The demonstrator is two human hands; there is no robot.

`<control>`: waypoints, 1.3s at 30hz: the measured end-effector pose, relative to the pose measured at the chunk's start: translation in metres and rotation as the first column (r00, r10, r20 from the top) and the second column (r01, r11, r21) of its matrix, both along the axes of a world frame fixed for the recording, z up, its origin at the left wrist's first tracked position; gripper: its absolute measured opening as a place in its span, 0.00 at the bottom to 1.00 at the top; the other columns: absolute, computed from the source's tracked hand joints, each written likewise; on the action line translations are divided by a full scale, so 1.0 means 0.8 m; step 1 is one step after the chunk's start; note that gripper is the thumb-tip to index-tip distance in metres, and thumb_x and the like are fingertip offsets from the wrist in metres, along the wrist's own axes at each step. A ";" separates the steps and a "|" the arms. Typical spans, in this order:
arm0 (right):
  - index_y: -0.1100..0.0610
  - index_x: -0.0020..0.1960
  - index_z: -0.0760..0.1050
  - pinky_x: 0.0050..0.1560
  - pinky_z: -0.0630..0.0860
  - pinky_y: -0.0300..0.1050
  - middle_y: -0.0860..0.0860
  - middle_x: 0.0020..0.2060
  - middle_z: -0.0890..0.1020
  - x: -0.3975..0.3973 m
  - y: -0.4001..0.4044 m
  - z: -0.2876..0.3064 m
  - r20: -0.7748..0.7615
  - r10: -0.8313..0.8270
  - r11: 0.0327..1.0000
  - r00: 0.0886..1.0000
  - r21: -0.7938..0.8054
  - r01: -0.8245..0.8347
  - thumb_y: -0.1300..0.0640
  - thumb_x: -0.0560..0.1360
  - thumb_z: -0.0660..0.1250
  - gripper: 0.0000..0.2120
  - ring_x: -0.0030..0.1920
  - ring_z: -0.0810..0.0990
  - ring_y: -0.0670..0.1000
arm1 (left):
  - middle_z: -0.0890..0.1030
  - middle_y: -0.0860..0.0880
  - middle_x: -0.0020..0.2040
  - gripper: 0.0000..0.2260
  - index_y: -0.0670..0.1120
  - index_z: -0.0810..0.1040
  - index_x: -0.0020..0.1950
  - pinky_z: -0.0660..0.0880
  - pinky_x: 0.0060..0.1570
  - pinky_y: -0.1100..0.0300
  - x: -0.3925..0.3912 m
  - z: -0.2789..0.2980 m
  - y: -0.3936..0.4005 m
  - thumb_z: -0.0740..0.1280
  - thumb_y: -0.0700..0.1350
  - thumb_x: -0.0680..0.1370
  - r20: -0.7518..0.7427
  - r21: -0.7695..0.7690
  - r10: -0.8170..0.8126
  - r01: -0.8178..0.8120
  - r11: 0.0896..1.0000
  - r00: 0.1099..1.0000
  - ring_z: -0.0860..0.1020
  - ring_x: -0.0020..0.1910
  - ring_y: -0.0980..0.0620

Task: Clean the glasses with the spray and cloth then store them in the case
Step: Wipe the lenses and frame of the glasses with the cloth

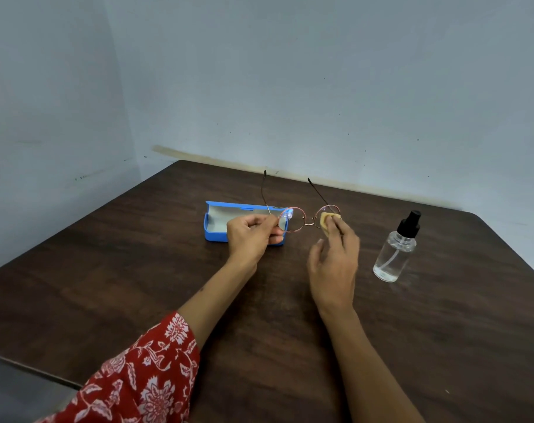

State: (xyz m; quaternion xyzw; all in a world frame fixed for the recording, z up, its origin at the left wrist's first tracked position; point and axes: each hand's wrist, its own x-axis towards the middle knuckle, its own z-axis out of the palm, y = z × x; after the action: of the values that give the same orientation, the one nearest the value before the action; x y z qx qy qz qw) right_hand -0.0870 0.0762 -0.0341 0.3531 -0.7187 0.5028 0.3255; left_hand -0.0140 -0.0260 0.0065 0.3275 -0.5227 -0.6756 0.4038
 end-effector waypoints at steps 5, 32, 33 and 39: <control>0.66 0.63 0.74 0.62 0.60 0.25 0.60 0.58 0.75 0.003 -0.002 0.000 0.016 0.035 0.999 0.999 0.020 -0.035 0.72 0.71 0.64 0.20 0.60 0.70 0.51 | 0.81 0.46 0.30 0.03 0.36 0.81 0.44 0.80 0.34 0.64 0.000 0.000 -0.003 0.69 0.36 0.73 0.009 -0.001 0.011 -0.011 1.000 1.000 0.81 0.29 0.56; 0.65 0.64 0.73 0.61 0.63 0.32 0.59 0.60 0.75 0.001 0.001 -0.001 0.080 0.013 1.000 0.997 -0.002 -0.012 0.72 0.71 0.65 0.22 0.61 0.71 0.54 | 0.81 0.45 0.31 0.03 0.36 0.80 0.44 0.80 0.34 0.64 0.004 0.001 -0.001 0.69 0.36 0.74 -0.014 0.005 0.004 -0.003 1.000 1.000 0.80 0.28 0.56; 0.65 0.64 0.73 0.61 0.62 0.32 0.59 0.60 0.74 -0.001 0.002 -0.001 0.100 -0.002 1.000 0.995 -0.019 0.004 0.72 0.71 0.65 0.22 0.61 0.71 0.54 | 0.81 0.45 0.31 0.03 0.36 0.80 0.44 0.80 0.34 0.64 0.004 0.001 -0.001 0.69 0.36 0.74 -0.010 0.006 0.002 -0.002 1.000 1.000 0.80 0.28 0.56; 0.67 0.63 0.73 0.62 0.61 0.29 0.59 0.59 0.75 0.007 -0.002 0.000 -0.013 0.031 0.998 0.999 0.060 -0.030 0.71 0.71 0.65 0.21 0.60 0.70 0.52 | 0.81 0.46 0.30 0.03 0.37 0.80 0.44 0.80 0.34 0.64 0.005 0.002 -0.001 0.69 0.36 0.73 -0.013 0.013 0.003 -0.002 1.000 1.000 0.80 0.28 0.56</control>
State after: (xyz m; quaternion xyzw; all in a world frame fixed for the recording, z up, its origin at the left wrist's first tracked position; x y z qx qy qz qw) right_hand -0.0817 0.0743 -0.0339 0.3769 -0.7256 0.4838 0.3121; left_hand -0.0102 -0.0264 0.0080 0.3264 -0.5154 -0.6805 0.4059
